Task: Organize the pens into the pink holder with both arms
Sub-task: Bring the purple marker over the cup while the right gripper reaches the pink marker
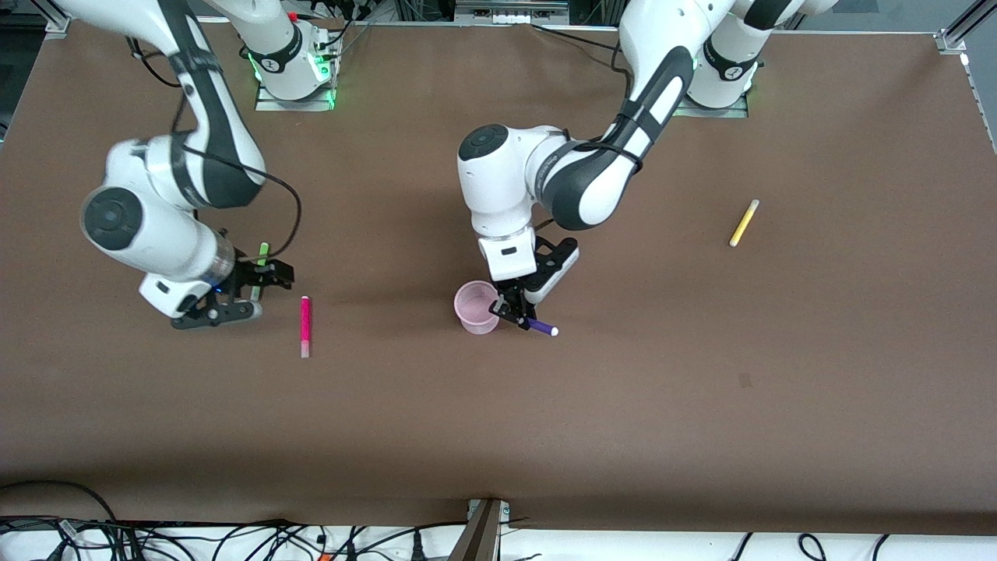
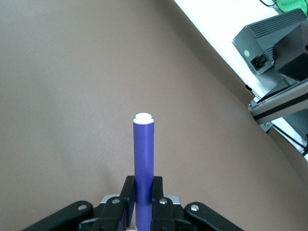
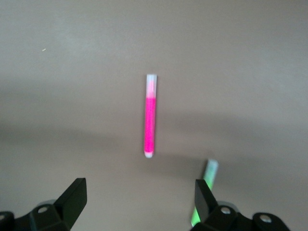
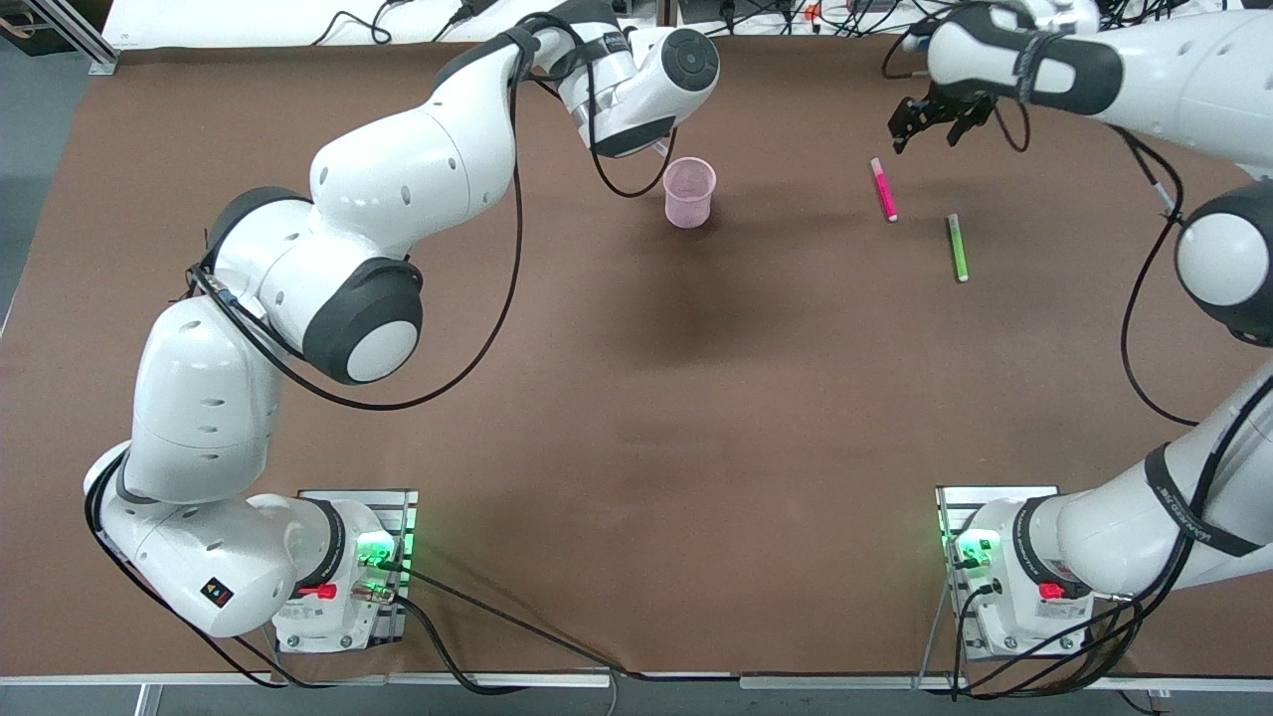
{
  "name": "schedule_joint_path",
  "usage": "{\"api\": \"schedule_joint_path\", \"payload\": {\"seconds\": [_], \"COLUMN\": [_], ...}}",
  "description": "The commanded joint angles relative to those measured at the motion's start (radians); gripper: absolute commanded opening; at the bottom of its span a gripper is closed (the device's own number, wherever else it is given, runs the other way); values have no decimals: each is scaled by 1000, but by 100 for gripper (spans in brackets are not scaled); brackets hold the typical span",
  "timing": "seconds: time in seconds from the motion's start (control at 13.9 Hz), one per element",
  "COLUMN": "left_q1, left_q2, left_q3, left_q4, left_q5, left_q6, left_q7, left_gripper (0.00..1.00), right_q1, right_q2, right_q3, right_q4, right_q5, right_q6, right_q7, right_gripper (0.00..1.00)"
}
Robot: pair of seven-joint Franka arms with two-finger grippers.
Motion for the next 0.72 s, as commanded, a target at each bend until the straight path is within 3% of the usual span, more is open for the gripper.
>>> {"api": "schedule_joint_path", "payload": {"seconds": [0.0, 0.22, 0.36, 0.65], "left_q1": [-20, -66, -107, -150], "left_q2": [25, 44, 71, 94], "left_q3": [21, 73, 114, 121], "left_q4": [44, 52, 87, 103], "left_q5": [35, 35, 35, 37], "left_q6": [-12, -9, -10, -12], "left_q7": [-16, -11, -6, -3], "left_gripper": [0, 0, 0, 0], "right_q1": [9, 9, 9, 9], "right_q2": [76, 147, 171, 167], "right_q3": [-4, -4, -4, -4], "right_q4": [7, -1, -19, -102], "right_q5": [16, 16, 16, 40], "right_q6": [82, 160, 198, 266], "right_q7": [18, 81, 83, 83], "right_gripper": [98, 94, 85, 68]}}
